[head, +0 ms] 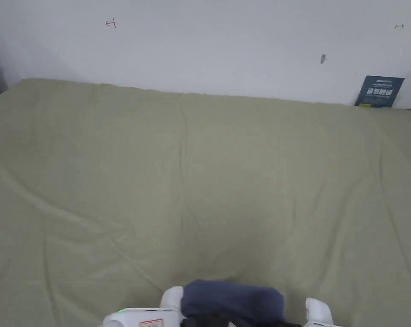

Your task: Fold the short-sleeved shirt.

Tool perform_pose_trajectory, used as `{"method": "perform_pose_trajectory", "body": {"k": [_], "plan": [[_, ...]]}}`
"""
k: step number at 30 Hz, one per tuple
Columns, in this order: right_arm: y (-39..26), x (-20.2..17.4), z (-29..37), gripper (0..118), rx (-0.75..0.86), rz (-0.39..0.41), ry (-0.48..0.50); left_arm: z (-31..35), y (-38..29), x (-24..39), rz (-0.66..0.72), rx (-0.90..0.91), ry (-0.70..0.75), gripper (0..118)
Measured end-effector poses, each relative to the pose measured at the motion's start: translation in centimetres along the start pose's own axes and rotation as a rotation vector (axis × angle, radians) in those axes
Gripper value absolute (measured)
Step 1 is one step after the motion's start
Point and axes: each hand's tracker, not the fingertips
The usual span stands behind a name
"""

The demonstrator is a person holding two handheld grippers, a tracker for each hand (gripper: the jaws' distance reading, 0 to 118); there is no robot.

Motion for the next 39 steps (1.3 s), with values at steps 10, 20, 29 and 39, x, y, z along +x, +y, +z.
{"method": "perform_pose_trajectory", "body": {"k": [10,20,29,39], "plan": [[-1.2,-4.2,3.1,1,0.034,0.157,-0.092,4.4,0.5,2.3,-0.082,0.061,0.282,25],[-4.2,-7.1,4.4,1,0.058,0.153,-0.097,27.3,5.5,-8.1,-0.034,0.101,0.578,25],[-5.0,-9.3,3.5,1,0.042,0.137,-0.114,39.6,7.8,-17.8,0.122,0.044,0.592,27],[-4.2,-11.3,4.0,1,0.058,0.194,-0.113,48.7,5.4,-14.4,0.072,0.267,0.701,104]]}}
